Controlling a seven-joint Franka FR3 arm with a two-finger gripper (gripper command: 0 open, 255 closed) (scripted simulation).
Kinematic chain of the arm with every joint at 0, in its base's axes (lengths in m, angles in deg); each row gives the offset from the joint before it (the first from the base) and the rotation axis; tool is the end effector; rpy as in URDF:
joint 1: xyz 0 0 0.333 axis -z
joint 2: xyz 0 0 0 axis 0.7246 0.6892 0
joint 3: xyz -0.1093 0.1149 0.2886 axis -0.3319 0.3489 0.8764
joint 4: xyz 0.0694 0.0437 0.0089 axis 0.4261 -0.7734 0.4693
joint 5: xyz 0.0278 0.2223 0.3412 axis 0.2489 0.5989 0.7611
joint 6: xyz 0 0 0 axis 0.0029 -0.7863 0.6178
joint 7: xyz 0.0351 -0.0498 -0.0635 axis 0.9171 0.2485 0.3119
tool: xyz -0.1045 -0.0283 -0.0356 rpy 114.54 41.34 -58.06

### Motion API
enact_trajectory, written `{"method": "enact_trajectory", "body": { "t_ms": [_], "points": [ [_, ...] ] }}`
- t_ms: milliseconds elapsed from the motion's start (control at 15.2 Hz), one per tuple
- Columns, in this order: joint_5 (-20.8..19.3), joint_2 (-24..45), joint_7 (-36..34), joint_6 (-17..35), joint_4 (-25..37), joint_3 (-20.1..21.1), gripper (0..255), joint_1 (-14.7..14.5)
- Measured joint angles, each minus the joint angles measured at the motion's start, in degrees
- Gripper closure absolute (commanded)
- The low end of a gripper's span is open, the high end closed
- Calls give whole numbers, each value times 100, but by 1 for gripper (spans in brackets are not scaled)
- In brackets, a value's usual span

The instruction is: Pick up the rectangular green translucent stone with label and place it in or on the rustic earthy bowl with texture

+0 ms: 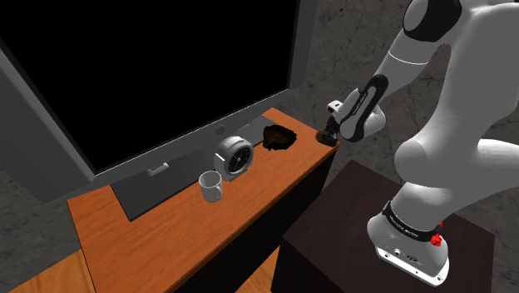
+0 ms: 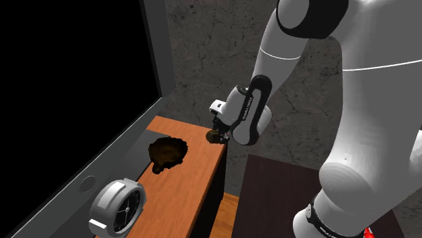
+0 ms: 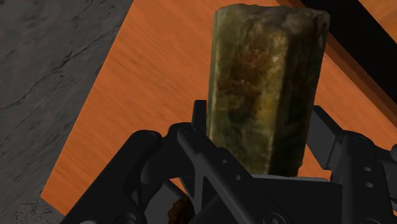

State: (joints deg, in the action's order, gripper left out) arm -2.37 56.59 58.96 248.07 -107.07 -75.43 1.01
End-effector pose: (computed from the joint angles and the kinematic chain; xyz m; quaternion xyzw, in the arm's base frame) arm 0.3706 -0.3010 0.1304 0.9310 0.3044 0.1474 0.1374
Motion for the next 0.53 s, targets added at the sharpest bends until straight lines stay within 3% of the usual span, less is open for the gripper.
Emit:
{"method": "enact_trajectory", "body": {
  "t_ms": [528],
  "points": [
    [-401, -723, -228, -628, -194, 929, 255, 1004]
  ]
}}
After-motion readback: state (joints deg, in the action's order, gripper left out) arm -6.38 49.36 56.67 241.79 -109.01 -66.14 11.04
